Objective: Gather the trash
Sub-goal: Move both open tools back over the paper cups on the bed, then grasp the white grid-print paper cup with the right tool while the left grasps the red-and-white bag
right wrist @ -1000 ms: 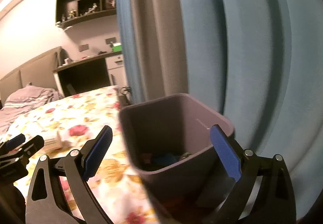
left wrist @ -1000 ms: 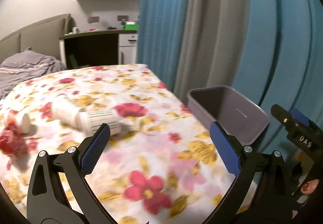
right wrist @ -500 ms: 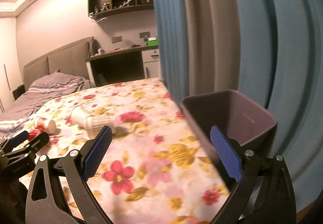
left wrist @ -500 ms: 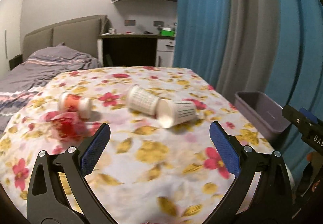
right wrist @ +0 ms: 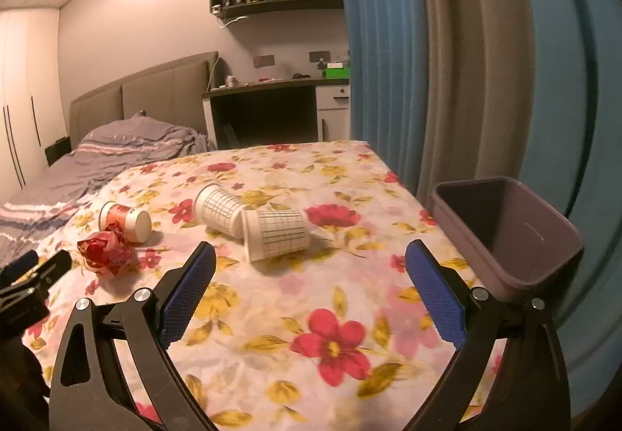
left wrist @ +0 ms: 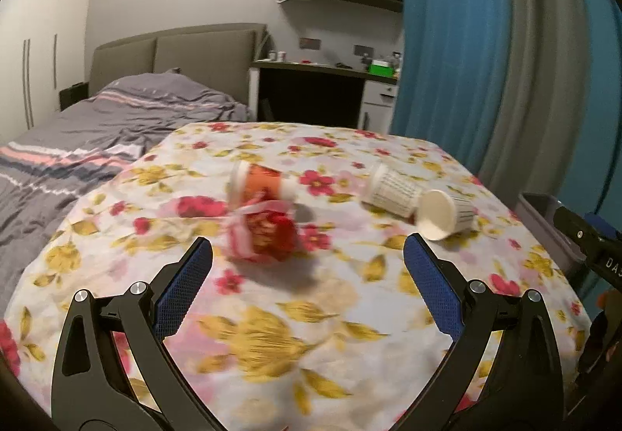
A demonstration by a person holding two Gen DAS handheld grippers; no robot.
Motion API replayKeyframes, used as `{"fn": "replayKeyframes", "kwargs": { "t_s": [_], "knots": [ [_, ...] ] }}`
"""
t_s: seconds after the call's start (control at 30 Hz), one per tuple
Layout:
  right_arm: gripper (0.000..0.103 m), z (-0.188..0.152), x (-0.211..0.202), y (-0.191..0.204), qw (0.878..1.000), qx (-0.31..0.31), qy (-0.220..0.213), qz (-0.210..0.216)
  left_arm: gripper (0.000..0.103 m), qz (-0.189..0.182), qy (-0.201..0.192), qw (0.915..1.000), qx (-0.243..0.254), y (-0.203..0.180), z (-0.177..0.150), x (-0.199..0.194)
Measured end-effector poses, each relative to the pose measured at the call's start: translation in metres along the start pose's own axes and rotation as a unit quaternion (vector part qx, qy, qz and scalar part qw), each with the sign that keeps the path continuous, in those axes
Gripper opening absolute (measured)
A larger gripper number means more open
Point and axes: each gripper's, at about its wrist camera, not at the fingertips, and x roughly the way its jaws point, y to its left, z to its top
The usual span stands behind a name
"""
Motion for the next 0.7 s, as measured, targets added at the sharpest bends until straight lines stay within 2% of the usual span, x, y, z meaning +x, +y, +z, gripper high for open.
{"fn": "replayKeyframes", "kwargs": {
  "t_s": [0.33, 0.6, 0.7],
  "knots": [
    [0.094, -0.002, 0.034, 0.034, 1.0, -0.018, 0.015, -0.016, 0.097, 0.014, 0.017, 0.9996, -0.02, 0.033, 0.009, 0.031],
    [0.094, -0.002, 0.068, 0.044, 0.998, -0.021, 0.034, -0.039, 0.097, 0.007, 0.039, 0.9985, -0.037, 0.038, 0.013, 0.061],
    [0.091, -0.003, 0.081, 0.046, 0.998, -0.018, 0.046, -0.045, 0.097, -0.001, 0.052, 0.9975, -0.048, 0.039, 0.014, 0.071]
  ]
}}
